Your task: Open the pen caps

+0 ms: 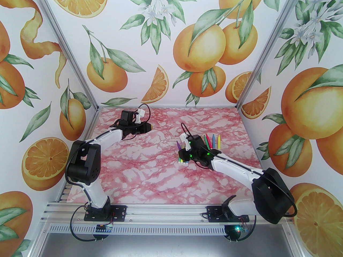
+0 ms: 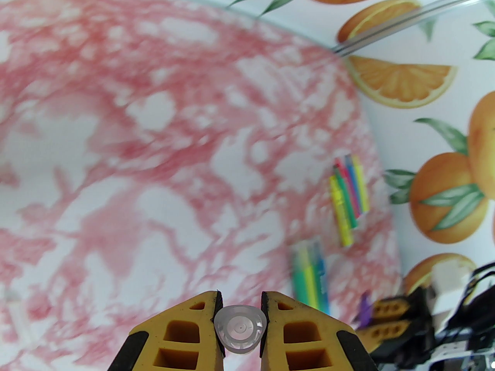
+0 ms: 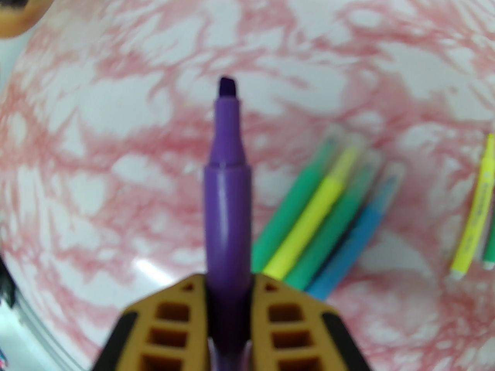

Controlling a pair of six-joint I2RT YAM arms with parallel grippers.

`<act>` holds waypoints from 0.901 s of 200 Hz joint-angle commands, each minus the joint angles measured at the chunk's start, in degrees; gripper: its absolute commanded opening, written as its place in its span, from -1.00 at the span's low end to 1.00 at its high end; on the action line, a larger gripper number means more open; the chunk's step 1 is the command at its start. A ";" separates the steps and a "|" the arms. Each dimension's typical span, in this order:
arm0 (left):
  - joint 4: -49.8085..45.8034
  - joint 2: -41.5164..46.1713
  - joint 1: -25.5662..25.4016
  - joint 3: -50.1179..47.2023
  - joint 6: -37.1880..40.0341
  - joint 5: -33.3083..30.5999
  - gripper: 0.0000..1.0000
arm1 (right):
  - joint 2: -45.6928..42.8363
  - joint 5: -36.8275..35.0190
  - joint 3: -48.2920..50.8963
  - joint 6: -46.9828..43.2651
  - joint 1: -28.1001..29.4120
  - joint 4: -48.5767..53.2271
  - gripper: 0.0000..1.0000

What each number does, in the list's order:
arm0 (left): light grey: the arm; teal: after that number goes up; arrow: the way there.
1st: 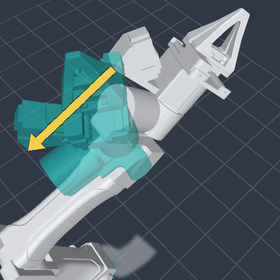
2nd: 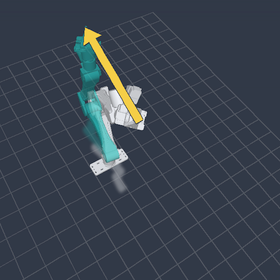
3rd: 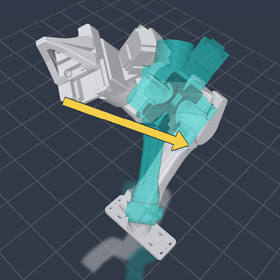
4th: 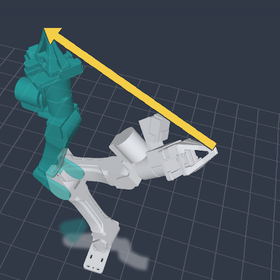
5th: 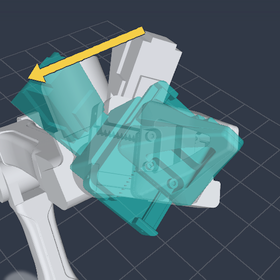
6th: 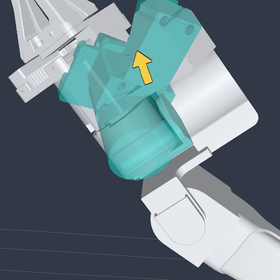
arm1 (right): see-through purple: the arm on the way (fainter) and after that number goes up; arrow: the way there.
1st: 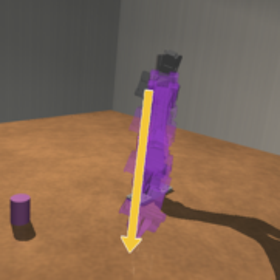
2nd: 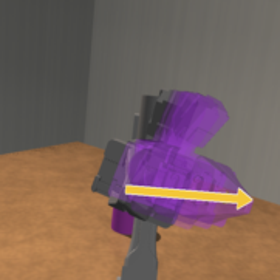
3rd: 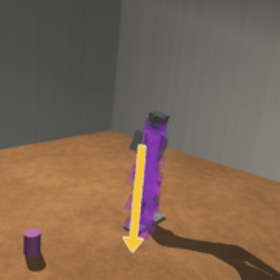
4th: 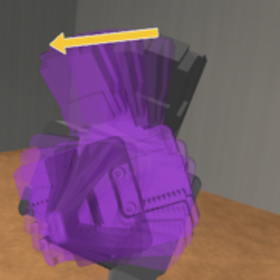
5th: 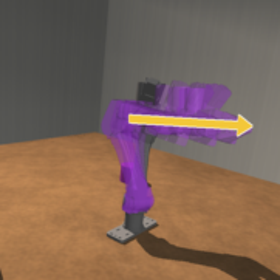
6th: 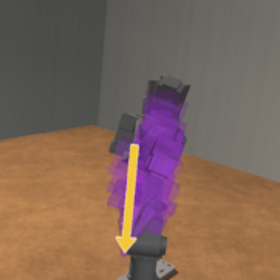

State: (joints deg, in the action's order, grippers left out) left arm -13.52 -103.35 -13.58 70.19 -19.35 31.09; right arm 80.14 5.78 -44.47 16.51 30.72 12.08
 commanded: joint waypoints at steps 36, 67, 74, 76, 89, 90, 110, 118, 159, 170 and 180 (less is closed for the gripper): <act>-15.22 -2.08 -0.14 3.39 10.36 -14.83 -1.00 | 3.41 -9.01 -3.46 3.20 -7.60 1.28 -1.00; -16.80 -4.21 -0.19 3.74 11.22 -18.57 -1.00 | 7.04 -12.10 -6.05 3.16 -8.65 3.82 -1.00; -16.89 -4.60 -0.26 3.75 11.35 -19.10 -1.00 | 7.82 -12.61 -6.31 3.33 -8.75 4.00 -1.00; -16.96 -4.70 -0.23 3.75 11.42 -19.30 -1.00 | 8.18 -12.78 -6.56 3.38 -8.82 4.11 -1.00; -17.28 -5.39 -0.14 3.77 11.66 -20.42 -1.00 | 9.69 -13.32 -7.24 3.91 -9.18 4.36 -1.00; -17.31 -5.47 -0.18 3.74 11.69 -20.53 -1.00 | 9.82 -13.37 -7.31 3.98 -9.23 4.40 -1.00; -18.07 -6.59 -0.21 4.08 12.21 -22.26 -1.00 | 12.40 -13.95 -8.15 5.37 -9.93 4.59 -1.00; -18.20 -6.87 -0.20 4.09 12.44 -22.68 -1.00 | 13.28 -13.95 -8.58 5.90 -10.15 4.74 -1.00; -16.94 -7.82 -0.13 3.76 12.94 -23.59 -0.97 | 16.25 -13.97 -9.84 6.94 -10.51 5.28 -1.00; -16.87 -8.39 -0.14 4.11 12.94 -23.44 -0.92 | 16.82 -14.26 -10.10 7.09 -10.51 5.70 -1.00; -16.81 -8.94 -0.13 4.34 12.94 -23.27 -0.91 | 17.23 -14.66 -10.29 7.34 -10.59 6.03 -1.00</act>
State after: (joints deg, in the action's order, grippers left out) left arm -30.44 -110.83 -13.58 72.53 -7.20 8.56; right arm 96.07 -6.68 -52.86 22.37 20.43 16.58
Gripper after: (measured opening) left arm 0.174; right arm 0.155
